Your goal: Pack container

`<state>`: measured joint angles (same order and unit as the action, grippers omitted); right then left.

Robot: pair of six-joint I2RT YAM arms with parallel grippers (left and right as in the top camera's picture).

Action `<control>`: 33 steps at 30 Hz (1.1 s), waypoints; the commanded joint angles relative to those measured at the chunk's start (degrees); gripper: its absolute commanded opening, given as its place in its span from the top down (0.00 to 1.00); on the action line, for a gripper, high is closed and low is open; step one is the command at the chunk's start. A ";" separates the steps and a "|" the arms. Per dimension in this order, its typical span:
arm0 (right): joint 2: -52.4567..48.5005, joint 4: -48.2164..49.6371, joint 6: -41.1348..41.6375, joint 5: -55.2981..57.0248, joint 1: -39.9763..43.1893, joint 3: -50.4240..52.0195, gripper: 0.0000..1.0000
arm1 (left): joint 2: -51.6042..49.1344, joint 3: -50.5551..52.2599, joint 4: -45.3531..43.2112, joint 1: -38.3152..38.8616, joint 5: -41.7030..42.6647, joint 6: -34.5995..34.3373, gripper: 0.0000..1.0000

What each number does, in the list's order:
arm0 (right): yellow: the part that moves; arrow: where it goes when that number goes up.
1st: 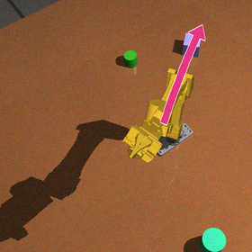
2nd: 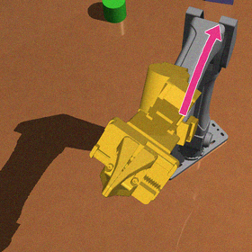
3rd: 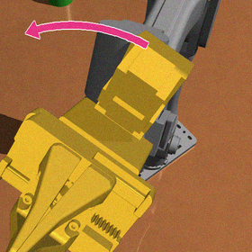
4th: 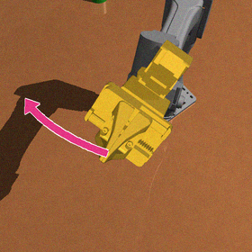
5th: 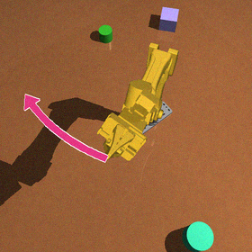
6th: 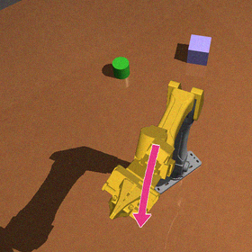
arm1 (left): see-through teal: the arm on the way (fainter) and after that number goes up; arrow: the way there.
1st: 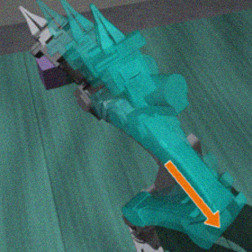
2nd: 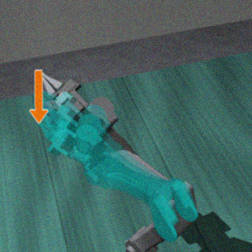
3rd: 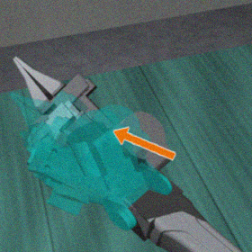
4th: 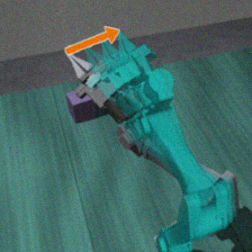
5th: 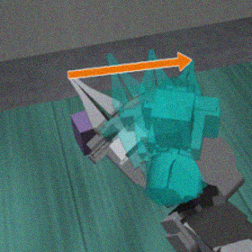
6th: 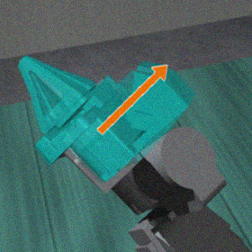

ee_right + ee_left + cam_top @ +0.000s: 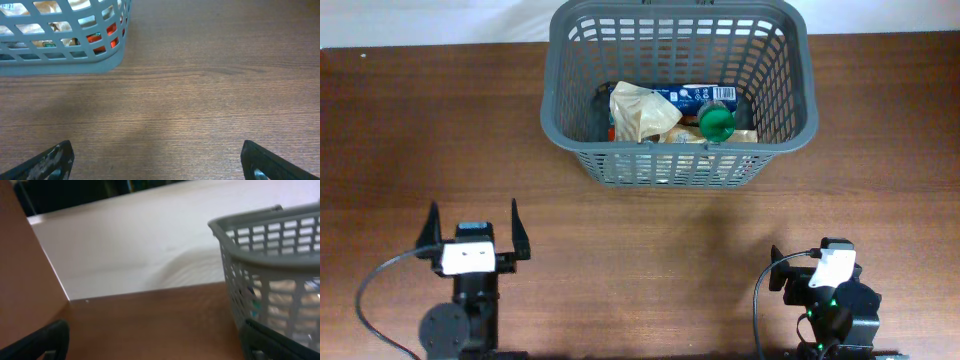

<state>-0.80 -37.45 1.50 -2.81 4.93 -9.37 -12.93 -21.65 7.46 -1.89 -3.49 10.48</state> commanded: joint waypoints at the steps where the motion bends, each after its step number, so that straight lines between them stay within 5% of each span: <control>1: 0.61 0.00 0.44 0.72 -0.46 0.35 0.01 | 7.61 8.63 -0.87 1.38 -0.44 0.72 0.01; 16: 0.61 0.00 0.44 0.72 -0.46 0.35 0.01 | 12.63 19.58 0.44 1.49 -0.42 0.72 0.01; 33: 0.61 0.00 0.44 0.72 -0.46 0.35 0.01 | 12.63 19.74 -0.22 1.75 -0.44 0.74 0.01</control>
